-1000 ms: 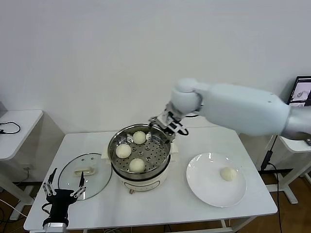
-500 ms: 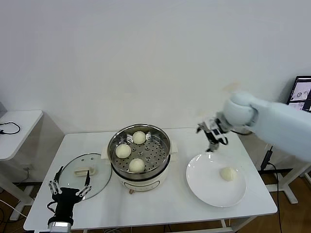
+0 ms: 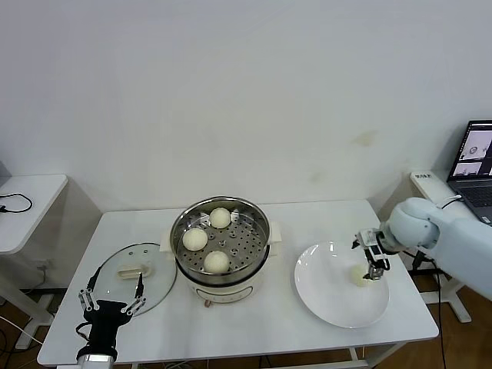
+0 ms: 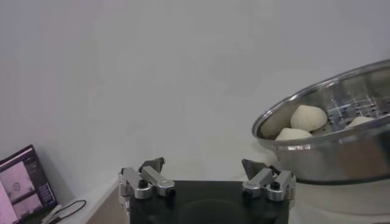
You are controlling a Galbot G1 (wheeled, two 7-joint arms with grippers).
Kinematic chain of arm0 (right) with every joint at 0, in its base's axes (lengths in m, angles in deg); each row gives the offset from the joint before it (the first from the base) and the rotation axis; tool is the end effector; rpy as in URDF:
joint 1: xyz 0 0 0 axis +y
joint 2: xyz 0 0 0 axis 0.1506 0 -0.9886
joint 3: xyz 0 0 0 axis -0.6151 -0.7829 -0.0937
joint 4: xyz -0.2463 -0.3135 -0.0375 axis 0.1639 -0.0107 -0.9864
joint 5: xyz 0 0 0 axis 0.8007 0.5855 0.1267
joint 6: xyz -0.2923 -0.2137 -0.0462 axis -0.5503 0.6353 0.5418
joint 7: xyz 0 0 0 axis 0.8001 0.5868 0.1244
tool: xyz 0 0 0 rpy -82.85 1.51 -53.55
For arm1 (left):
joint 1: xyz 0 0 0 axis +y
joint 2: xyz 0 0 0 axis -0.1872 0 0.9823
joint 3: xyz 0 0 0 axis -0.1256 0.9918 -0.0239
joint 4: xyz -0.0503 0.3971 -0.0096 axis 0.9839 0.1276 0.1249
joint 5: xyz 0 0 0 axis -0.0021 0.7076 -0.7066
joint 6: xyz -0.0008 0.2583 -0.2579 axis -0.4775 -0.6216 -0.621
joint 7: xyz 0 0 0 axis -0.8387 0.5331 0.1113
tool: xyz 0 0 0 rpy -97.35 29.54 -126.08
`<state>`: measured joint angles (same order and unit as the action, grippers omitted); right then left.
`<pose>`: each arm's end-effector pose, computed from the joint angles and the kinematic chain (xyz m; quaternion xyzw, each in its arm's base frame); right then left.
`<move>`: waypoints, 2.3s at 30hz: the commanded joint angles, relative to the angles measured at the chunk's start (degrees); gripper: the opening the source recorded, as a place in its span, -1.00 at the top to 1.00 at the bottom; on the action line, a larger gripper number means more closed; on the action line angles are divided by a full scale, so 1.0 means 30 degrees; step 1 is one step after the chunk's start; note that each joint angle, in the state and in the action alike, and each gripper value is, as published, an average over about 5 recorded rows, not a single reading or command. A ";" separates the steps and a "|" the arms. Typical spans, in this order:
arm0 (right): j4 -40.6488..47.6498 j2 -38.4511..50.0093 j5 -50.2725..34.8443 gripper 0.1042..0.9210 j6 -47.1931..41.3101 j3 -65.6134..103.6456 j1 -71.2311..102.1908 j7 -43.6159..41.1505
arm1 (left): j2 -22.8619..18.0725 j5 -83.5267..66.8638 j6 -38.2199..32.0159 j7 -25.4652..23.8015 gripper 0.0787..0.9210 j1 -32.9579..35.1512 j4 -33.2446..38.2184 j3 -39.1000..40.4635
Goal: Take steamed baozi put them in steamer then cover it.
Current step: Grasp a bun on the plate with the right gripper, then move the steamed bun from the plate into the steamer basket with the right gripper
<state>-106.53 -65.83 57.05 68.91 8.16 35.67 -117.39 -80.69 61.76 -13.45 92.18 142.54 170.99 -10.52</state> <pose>0.4732 -0.1853 -0.1760 0.4664 -0.5369 0.5829 0.3931 0.1073 0.0859 -0.3144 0.0546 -0.9668 -0.2467 0.0385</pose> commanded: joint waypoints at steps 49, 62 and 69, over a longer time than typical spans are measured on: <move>0.4595 -0.2835 0.2345 -0.11 0.0901 0.2593 0.2816 -0.0340 | -0.0206 0.0009 -0.0022 0.0042 -0.77 0.0052 -0.0324 -0.0303; 0.1332 -0.2389 -0.2748 -0.12 -0.0862 -0.3054 -0.7190 -0.0870 | -0.0127 0.0094 0.0015 0.0017 -0.77 -0.0023 -0.0056 -0.0049; 0.1378 -0.5199 -0.5811 -0.13 -0.1963 -0.5732 -1.2095 -0.0345 | 0.0083 -0.0010 0.0091 -0.0017 -0.77 -0.0196 -0.0060 -0.0095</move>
<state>-99.77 -74.75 51.63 66.76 2.67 21.15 -119.09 -80.60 61.84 -13.22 92.17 142.03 170.92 -10.78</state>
